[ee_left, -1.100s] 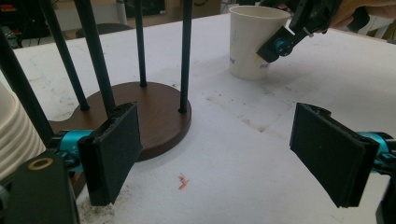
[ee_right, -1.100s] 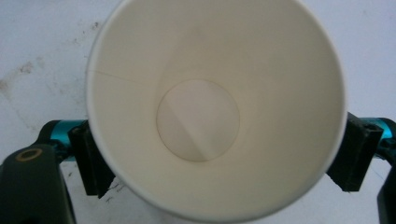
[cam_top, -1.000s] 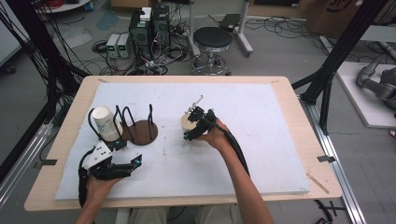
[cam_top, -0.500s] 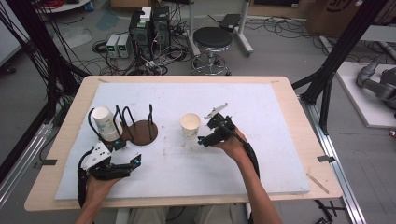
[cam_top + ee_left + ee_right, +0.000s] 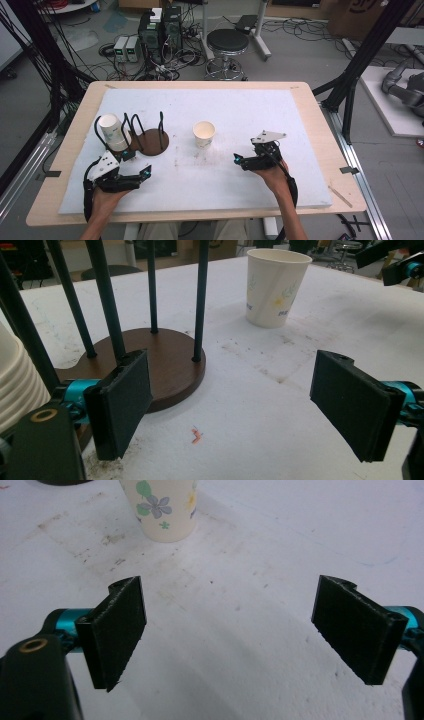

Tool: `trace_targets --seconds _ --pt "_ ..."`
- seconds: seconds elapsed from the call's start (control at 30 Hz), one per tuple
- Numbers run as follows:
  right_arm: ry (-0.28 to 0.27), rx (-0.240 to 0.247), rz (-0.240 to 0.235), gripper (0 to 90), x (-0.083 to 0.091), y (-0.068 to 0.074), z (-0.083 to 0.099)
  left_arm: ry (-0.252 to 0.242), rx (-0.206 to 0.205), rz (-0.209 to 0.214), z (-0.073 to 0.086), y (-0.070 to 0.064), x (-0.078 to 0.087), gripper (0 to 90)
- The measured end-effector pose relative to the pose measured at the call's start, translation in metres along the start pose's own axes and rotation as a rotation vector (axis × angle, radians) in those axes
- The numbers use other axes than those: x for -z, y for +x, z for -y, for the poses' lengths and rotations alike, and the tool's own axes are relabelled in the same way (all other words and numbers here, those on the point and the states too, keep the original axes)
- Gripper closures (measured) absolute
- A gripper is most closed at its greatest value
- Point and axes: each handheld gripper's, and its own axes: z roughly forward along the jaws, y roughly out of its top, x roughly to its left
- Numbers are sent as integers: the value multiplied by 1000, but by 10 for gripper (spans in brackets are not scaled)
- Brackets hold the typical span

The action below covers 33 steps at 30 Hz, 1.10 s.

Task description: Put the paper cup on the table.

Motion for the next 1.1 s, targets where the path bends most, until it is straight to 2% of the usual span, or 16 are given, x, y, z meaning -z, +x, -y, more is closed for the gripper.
trace_targets --seconds 0.1,0.23,0.37,0.47,0.63,0.8,1.1 --pt "-62 -6 15 146 7 1 12 -7 -3 -4 0 0 1 169" --pt "-167 13 22 152 13 1 30 -24 -13 -6 1 -1 3 168" --pt "-219 -19 29 152 15 -1 48 -25 -6 -8 1 -1 4 168" --pt "-219 -41 35 152 15 -4 56 -24 -2 -9 1 -1 4 168" --pt "-235 -51 56 153 16 -4 61 -27 6 -9 2 0 4 168" --pt "-250 -39 69 153 17 -3 63 -26 7 -11 2 0 4 168" --pt "-262 -52 48 153 18 -5 65 -30 27 -13 2 1 5 169"
